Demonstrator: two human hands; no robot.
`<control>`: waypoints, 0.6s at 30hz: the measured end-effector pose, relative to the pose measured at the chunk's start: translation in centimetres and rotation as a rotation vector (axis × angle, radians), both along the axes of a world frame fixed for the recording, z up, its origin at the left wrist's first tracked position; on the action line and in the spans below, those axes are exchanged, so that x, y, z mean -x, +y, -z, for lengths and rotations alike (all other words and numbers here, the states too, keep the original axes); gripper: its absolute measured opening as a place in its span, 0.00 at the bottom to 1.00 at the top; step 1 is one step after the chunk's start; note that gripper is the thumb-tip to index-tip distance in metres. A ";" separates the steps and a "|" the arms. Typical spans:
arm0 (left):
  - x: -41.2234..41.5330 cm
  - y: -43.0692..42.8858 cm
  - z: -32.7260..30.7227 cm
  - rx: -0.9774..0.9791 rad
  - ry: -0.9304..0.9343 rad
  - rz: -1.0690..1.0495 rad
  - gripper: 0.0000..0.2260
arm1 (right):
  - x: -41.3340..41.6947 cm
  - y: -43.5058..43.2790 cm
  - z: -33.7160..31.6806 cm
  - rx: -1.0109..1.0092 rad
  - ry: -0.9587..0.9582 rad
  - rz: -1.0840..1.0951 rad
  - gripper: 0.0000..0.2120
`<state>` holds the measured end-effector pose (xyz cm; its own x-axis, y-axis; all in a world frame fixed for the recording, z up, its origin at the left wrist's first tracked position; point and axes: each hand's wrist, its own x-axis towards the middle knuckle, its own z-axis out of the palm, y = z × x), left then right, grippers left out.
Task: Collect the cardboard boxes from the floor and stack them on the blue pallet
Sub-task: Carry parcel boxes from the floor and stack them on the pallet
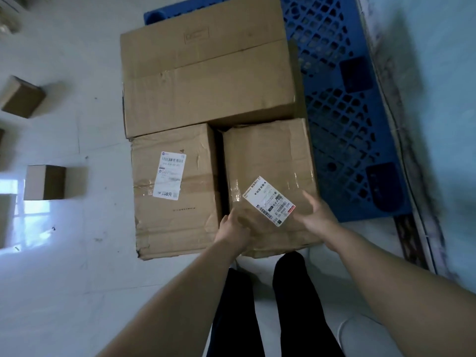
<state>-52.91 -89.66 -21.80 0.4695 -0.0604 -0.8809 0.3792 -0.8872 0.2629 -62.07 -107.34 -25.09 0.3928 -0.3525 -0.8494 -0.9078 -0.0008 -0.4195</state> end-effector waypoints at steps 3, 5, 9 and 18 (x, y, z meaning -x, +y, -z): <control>-0.4 0.6 2.0 -0.048 0.022 0.039 0.30 | 0.4 -0.1 1.6 0.075 0.128 0.004 0.41; -0.3 1.6 5.4 -0.063 0.054 0.021 0.31 | 1.0 0.1 3.3 0.048 0.202 0.056 0.42; 0.2 1.4 7.6 -0.077 0.142 -0.036 0.27 | 1.4 1.4 4.7 -0.005 0.237 0.192 0.45; -1.1 -0.2 4.8 -0.004 0.082 -0.118 0.23 | 1.0 1.3 5.0 0.027 0.161 0.294 0.42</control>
